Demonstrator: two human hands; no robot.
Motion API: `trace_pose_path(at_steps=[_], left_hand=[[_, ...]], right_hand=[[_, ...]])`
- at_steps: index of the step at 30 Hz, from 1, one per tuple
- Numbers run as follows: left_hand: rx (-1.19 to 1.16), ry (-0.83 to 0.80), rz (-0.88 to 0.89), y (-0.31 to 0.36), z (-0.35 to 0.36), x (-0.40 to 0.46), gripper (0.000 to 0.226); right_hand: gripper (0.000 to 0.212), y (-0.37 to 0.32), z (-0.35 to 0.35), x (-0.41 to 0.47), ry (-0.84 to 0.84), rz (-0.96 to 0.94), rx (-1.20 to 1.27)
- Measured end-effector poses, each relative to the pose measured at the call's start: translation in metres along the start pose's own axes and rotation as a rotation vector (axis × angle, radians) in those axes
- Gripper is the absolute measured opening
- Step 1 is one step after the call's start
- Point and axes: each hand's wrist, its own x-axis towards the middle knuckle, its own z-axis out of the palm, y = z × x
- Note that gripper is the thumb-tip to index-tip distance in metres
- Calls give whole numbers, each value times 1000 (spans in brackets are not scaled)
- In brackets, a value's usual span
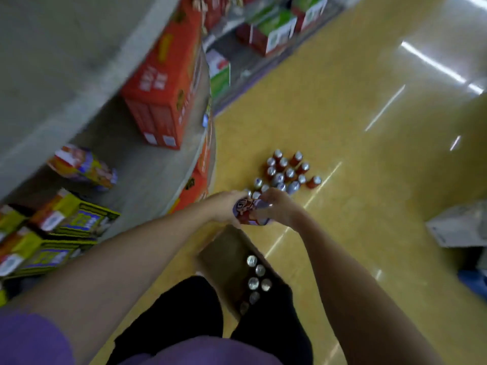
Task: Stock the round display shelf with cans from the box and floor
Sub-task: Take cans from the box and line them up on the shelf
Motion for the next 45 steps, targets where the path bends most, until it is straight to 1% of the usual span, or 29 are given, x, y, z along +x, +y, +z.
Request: trace_pose_path(at_steps=[3, 5, 7, 10, 12, 15, 16, 18, 20, 22, 24, 26, 27, 29, 30, 32, 34, 36, 38, 40, 41, 43, 45], left_hand=[[-11, 65, 26, 32, -51, -34, 76], [19, 97, 59, 54, -84, -58, 67], [30, 134, 93, 75, -110, -83, 64], [16, 231, 118, 100, -139, -112, 69], [-4, 338, 158, 115, -157, -130, 69], [-38, 545, 200, 137, -177, -156, 65], [-33, 610, 211, 145, -183, -165, 64], [-3, 730, 242, 160, -195, -183, 60], [49, 818, 281, 172, -206, -201, 55], [145, 881, 276, 180, -216, -218, 50], [268, 909, 235, 184, -222, -234, 45], [398, 913, 168, 186, -225, -251, 48], [432, 910, 145, 187, -224, -259, 51], [447, 899, 135, 187, -221, -278, 52], [461, 893, 118, 187, -217, -288, 53], [476, 875, 57, 182, -211, -311, 56], [424, 866, -3, 174, -203, -335, 60], [302, 869, -81, 163, -195, -361, 65], [87, 866, -150, 149, -189, -389, 75], [-164, 850, -213, 137, -185, -417, 82], [-236, 853, -248, 129, -184, -430, 80], [-291, 887, -310, 113, -182, -452, 77], [-281, 961, -351, 91, -178, -470, 74]], right_hand=[[68, -47, -26, -32, 45, -76, -65], [74, -74, -43, -48, 61, -149, -90], [67, -108, -56, -74, 64, -220, -142], [56, -145, -77, -102, 70, -328, -200], [52, -165, -93, -123, 82, -407, -165], [35, -186, -113, -148, 101, -512, -97], [35, -193, -118, -154, 116, -548, -75], [49, -206, -126, -165, 128, -586, 4], [63, -218, -134, -172, 95, -587, 89], [67, -228, -138, -176, 29, -615, 51], [71, -239, -137, -176, -36, -654, -61], [77, -251, -130, -178, -111, -675, -143], [74, -257, -124, -180, -143, -683, -163], [59, -268, -110, -187, -185, -718, -181], [55, -272, -102, -188, -215, -743, -196], [59, -280, -85, -188, -275, -794, -210], [66, -289, -62, -191, -319, -827, -233], [58, -296, -35, -199, -346, -864, -203], [53, -300, -6, -208, -332, -885, -151], [67, -302, 25, -210, -304, -903, -121], [74, -303, 40, -214, -298, -904, -105], [73, -309, 71, -218, -275, -910, -80], [70, -316, 103, -229, -267, -912, -54]])
